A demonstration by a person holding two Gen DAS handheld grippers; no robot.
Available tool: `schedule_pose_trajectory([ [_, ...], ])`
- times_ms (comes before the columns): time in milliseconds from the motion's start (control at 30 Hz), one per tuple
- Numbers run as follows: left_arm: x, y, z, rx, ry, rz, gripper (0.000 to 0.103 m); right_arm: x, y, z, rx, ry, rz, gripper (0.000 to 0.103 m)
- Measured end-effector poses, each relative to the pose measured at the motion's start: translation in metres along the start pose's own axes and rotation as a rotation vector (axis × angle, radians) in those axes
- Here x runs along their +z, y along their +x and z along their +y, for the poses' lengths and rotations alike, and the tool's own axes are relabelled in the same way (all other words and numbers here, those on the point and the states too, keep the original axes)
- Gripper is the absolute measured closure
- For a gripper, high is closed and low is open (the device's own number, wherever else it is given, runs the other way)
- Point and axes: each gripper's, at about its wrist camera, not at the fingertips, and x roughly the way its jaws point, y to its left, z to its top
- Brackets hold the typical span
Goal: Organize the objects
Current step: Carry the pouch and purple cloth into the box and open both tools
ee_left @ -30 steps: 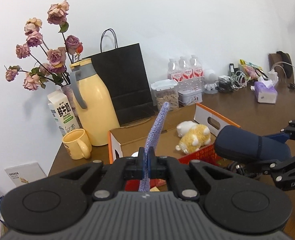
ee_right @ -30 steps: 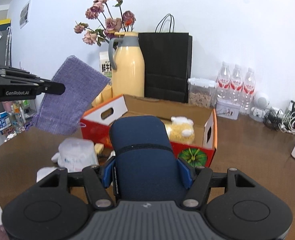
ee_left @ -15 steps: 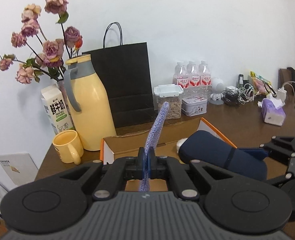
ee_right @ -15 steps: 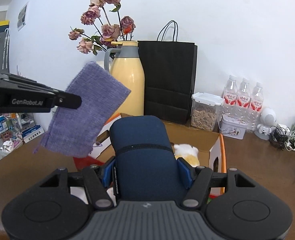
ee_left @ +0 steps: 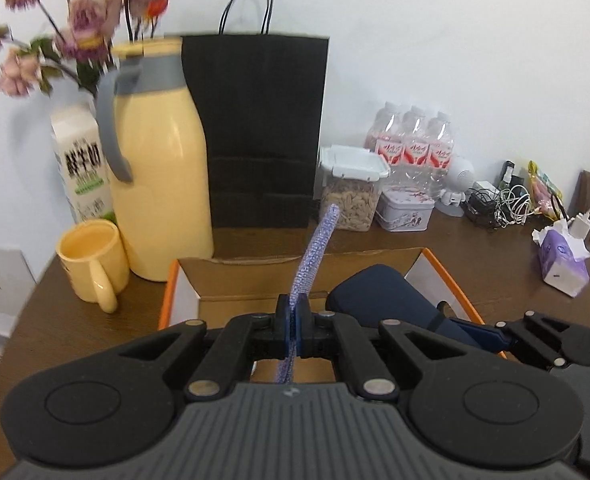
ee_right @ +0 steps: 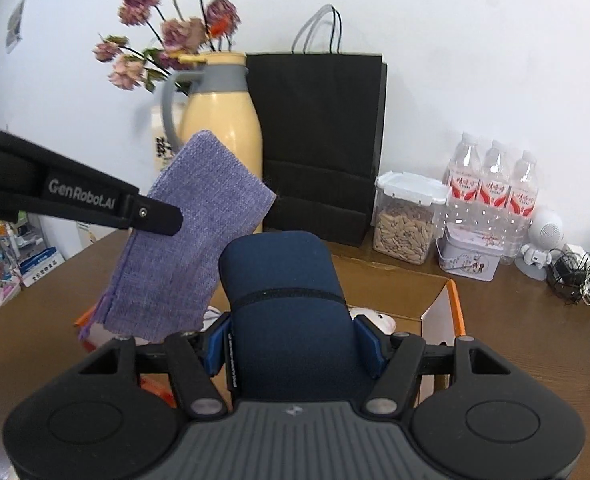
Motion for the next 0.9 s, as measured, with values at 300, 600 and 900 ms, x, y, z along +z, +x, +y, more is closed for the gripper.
schedule_pose_trajectory([
  [300, -0.005, 0.069, 0.031, -0.028, -0.123, 0.131, 0.1, -0.004, 0.065, -0.005, -0.062, 0.002, 0.057, 0.04],
  [600, -0.013, 0.09, 0.034, 0.038, -0.065, 0.152, 0.016, -0.006, 0.082, -0.02, -0.115, 0.009, 0.081, 0.028],
  [900, -0.017, 0.061, 0.011, 0.126, 0.054, 0.048, 0.0, -0.004, 0.065, -0.022, -0.109, 0.016, 0.078, 0.0],
])
